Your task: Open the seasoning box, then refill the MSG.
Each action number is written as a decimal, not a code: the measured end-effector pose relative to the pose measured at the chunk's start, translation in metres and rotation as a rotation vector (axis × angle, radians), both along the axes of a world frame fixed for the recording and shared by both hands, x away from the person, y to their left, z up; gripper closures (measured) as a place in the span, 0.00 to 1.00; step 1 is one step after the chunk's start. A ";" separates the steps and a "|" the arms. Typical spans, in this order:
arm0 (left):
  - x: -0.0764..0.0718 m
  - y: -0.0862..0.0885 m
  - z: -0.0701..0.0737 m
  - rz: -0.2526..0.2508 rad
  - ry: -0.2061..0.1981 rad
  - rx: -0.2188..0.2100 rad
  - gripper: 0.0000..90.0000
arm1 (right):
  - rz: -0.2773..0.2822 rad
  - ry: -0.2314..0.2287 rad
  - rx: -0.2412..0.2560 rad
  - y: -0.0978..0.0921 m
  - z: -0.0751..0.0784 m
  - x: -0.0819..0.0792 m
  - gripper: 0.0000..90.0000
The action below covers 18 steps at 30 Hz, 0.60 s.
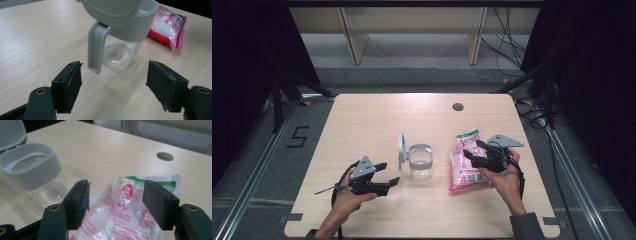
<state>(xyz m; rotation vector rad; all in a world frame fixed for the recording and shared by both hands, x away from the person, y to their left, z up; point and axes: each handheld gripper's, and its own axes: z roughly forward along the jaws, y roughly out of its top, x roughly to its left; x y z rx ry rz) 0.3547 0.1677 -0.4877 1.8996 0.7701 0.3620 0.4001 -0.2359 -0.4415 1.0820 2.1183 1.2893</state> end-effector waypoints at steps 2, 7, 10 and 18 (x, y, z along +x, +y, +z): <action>-0.001 0.000 0.000 0.002 -0.001 0.007 0.30 | -0.022 0.032 0.001 -0.004 -0.002 -0.002 0.40; -0.002 -0.002 0.000 0.011 0.012 -0.011 0.30 | -0.040 0.046 0.004 -0.013 -0.009 0.001 0.35; -0.002 -0.001 0.000 0.002 0.001 0.000 0.30 | -0.057 0.055 -0.009 -0.019 -0.011 0.003 0.31; -0.004 -0.003 -0.001 0.016 0.022 -0.010 0.30 | -0.084 0.090 0.046 -0.026 -0.016 0.004 0.20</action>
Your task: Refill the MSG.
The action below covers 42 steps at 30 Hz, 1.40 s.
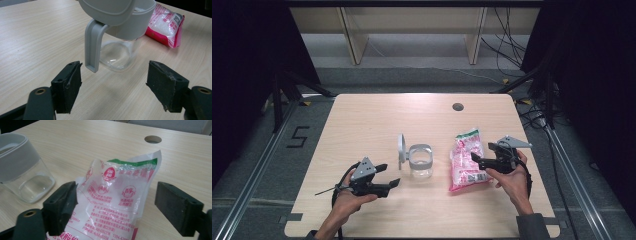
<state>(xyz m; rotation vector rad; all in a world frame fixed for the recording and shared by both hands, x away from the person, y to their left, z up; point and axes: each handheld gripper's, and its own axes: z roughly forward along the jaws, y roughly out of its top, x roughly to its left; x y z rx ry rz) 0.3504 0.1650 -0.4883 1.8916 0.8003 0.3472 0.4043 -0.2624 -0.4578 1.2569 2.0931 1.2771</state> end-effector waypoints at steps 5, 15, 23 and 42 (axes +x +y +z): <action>0.000 0.001 0.001 -0.004 -0.007 0.004 0.30 | 0.026 0.001 -0.018 -0.007 -0.005 0.005 0.18; -0.002 0.000 0.001 -0.009 -0.012 0.003 0.30 | 0.021 0.036 -0.024 -0.014 -0.017 0.016 0.18; -0.001 -0.001 -0.001 -0.005 -0.007 0.005 0.30 | 0.024 0.087 -0.010 -0.012 -0.028 0.026 0.20; 0.000 -0.001 -0.003 -0.022 -0.013 0.014 0.30 | 0.090 0.113 -0.015 -0.005 -0.040 0.039 0.40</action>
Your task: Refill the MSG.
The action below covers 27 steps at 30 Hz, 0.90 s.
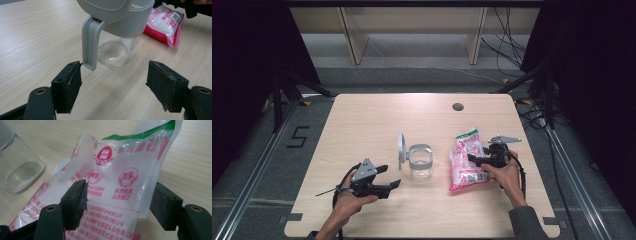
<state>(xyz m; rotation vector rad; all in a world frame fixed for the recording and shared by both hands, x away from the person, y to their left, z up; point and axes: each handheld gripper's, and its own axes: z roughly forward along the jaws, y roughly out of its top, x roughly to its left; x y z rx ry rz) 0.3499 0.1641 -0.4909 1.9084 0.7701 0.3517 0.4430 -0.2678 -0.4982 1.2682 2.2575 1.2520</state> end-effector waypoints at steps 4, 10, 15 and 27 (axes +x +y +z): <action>0.000 0.000 0.000 0.003 -0.002 0.006 0.30 | 0.000 0.039 0.017 0.001 0.001 0.002 0.46; -0.001 -0.002 -0.001 0.014 0.016 -0.008 0.31 | -0.022 0.059 0.023 0.000 -0.002 0.006 0.54; -0.001 -0.001 -0.001 0.014 0.013 -0.007 0.31 | 0.001 0.032 0.058 -0.001 -0.006 0.009 0.59; 0.000 -0.001 -0.001 -0.002 0.004 0.003 0.31 | -0.016 0.083 0.054 -0.001 -0.003 0.012 0.71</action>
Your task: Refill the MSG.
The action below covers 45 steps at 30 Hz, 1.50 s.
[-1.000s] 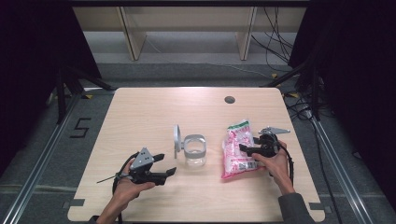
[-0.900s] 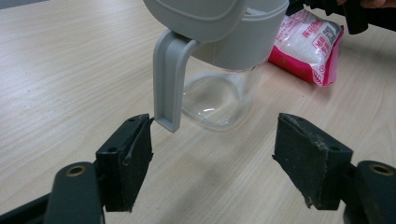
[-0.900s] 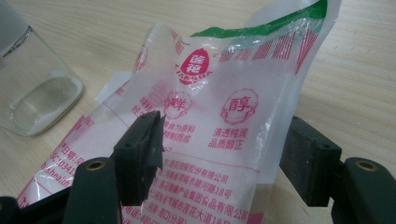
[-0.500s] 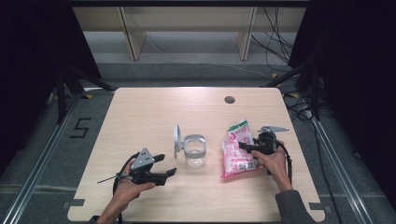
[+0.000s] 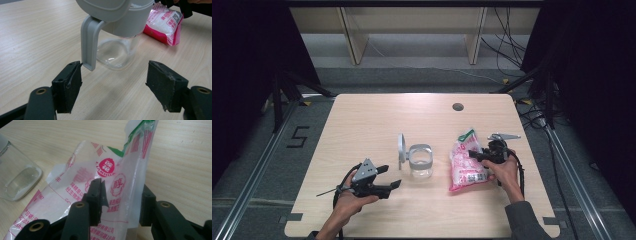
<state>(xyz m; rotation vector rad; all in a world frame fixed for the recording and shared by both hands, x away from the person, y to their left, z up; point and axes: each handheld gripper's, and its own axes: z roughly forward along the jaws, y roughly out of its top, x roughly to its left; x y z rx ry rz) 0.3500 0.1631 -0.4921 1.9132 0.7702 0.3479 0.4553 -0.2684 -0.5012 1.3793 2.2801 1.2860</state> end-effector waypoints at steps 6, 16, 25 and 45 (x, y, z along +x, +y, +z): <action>-0.001 -0.001 -0.001 0.015 0.013 -0.011 0.31 | -0.024 0.025 -0.011 0.002 0.000 0.001 0.70; -0.001 -0.001 -0.001 0.011 0.011 -0.012 0.31 | -0.026 -0.002 -0.048 0.005 0.001 0.001 0.87; 0.000 0.000 -0.001 0.000 -0.001 -0.007 0.31 | -0.024 -0.011 -0.058 0.008 0.003 -0.001 0.98; -0.002 0.000 -0.001 -0.004 0.001 0.005 0.31 | 0.018 -0.125 0.003 0.005 0.020 -0.015 1.00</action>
